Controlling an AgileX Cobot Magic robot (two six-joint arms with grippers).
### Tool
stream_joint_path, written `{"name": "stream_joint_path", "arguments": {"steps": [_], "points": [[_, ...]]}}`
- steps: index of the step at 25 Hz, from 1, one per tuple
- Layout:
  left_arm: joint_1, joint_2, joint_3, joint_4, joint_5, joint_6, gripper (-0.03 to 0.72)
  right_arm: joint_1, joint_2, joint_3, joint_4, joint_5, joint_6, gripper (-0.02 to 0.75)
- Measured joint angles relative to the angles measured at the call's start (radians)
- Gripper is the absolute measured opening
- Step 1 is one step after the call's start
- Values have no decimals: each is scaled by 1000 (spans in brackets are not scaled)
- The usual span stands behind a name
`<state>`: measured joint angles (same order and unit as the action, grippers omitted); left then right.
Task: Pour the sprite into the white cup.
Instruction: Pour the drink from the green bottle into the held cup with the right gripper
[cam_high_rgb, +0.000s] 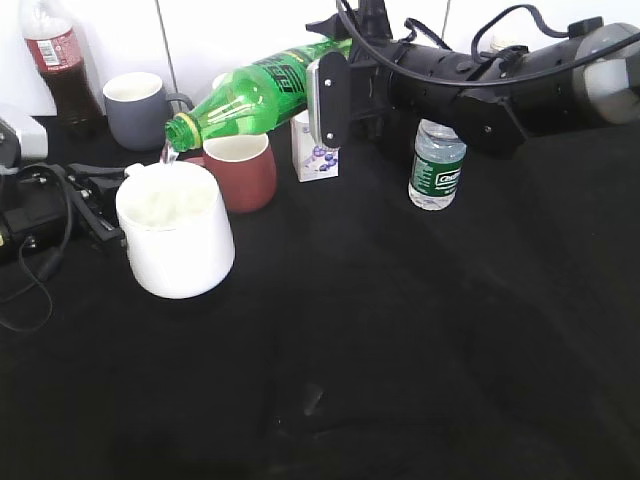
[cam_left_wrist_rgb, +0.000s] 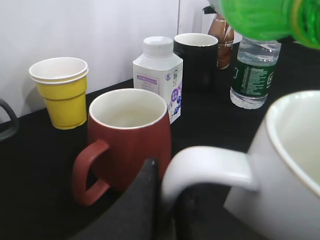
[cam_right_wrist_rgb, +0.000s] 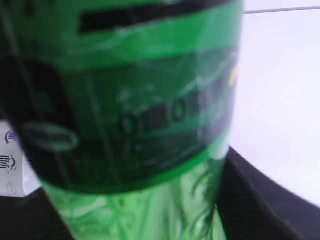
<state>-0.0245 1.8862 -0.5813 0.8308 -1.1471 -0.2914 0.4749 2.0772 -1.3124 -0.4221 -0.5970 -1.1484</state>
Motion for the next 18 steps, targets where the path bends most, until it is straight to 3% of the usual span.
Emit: {"name": "stream_joint_path", "arguments": {"steps": [18], "points": [[0, 0, 0, 0, 4, 1, 72, 0, 0, 0, 3, -8, -24, 480]]}}
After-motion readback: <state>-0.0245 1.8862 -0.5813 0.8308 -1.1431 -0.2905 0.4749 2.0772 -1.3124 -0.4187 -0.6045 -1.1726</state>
